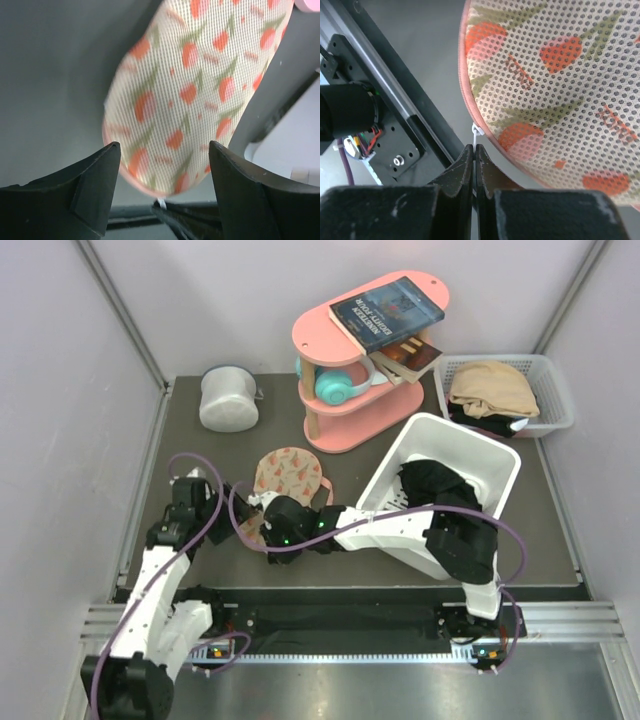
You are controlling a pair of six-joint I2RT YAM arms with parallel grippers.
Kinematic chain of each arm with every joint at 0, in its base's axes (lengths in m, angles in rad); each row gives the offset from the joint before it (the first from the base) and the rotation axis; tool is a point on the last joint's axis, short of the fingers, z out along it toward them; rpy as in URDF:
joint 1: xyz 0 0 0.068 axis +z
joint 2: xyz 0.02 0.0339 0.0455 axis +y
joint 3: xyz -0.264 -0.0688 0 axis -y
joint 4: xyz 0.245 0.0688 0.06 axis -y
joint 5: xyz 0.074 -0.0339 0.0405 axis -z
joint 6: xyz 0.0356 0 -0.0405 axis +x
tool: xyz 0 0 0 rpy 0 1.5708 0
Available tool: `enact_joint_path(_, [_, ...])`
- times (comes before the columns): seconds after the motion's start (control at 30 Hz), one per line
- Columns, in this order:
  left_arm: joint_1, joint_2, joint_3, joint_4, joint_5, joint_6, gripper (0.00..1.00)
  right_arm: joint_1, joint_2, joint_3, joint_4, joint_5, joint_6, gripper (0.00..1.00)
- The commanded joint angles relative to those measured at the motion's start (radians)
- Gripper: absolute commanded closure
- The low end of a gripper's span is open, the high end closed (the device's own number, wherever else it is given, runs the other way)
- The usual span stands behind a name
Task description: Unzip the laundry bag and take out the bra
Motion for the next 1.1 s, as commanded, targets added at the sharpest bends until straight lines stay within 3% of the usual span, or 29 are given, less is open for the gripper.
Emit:
enact_joint_path(0.0, [0.005, -0.140, -0.067, -0.092, 0.057, -0.080, 0.24, 0.011, 0.031, 0.093, 0.011, -0.036, -0.020, 1.00])
enact_joint_path(0.23, [0.005, -0.229, -0.094, -0.195, 0.055, -0.132, 0.25, 0.010, 0.049, 0.128, 0.006, -0.038, -0.028, 1.00])
enact_joint_path(0.47, [0.005, -0.183, -0.144, -0.108, 0.107, -0.155, 0.34, 0.010, 0.027, 0.109, 0.011, -0.032, -0.028, 1.00])
enact_joint_path(0.63, [0.005, -0.111, -0.163, -0.043, 0.146, -0.158, 0.55, 0.010, 0.016, 0.101, 0.009, -0.027, -0.031, 1.00])
enact_joint_path(0.67, [0.005, -0.104, -0.164, -0.034, 0.147, -0.158, 0.62, 0.010, 0.014, 0.101, 0.009, -0.024, -0.033, 1.00])
enact_joint_path(0.7, [0.005, -0.094, -0.166, -0.014, 0.149, -0.158, 0.78, 0.011, 0.011, 0.099, 0.007, -0.024, -0.033, 1.00])
enact_joint_path(0.8, [0.005, -0.073, -0.156, -0.005, 0.138, -0.148, 1.00, 0.008, 0.008, 0.098, -0.008, -0.018, -0.036, 1.00])
enact_joint_path(1.07, [0.005, -0.024, -0.120, 0.004, 0.091, -0.121, 1.00, -0.007, -0.026, 0.033, -0.017, 0.002, -0.014, 1.00])
